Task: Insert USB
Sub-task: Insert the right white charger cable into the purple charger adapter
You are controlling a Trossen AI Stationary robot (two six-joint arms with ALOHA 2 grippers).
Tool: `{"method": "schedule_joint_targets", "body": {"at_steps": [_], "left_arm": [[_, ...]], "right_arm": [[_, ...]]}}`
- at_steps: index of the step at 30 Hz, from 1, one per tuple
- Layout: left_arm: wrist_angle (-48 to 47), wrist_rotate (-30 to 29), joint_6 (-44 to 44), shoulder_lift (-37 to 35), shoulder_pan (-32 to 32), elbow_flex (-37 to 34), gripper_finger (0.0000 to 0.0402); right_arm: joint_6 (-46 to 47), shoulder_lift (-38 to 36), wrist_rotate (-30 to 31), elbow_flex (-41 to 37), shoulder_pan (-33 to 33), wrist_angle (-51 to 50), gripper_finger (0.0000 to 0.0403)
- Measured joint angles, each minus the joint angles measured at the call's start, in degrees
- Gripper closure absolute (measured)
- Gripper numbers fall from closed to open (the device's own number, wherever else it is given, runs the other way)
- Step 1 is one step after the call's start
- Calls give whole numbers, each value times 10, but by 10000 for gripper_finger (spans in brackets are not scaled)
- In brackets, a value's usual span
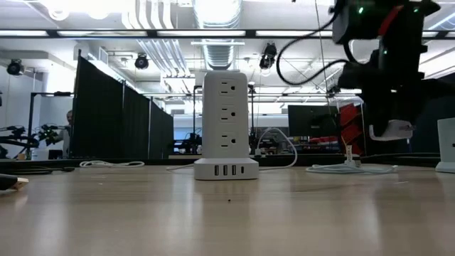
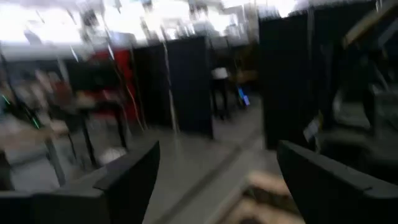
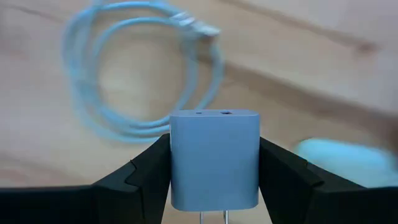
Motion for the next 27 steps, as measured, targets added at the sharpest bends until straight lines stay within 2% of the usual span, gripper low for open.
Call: {"method": "schedule_joint_targets", "body": {"at_steps": [6, 11, 17, 20, 24, 27], "left_arm": [[-182, 0, -153, -22, -41, 1, 89], [-259, 0, -216, -21, -64, 0, 89], [-260, -4, -208, -16, -64, -2, 89], [-248, -9, -186, -16, -58, -2, 89], [-246, -11, -175, -16, -56, -2, 89], [-246, -13, -171, -19, -53, -2, 89]], "right_arm": [[-140, 5, 1, -15, -87, 2, 213], [-191, 33, 14, -38, -112, 50, 213], [-201, 112, 16, -52, -105, 137, 213], [-229, 136, -18, -32, -103, 178, 213], [-283, 123, -28, 15, -105, 127, 213], [-381, 101, -33, 41, -111, 125, 213]]}}
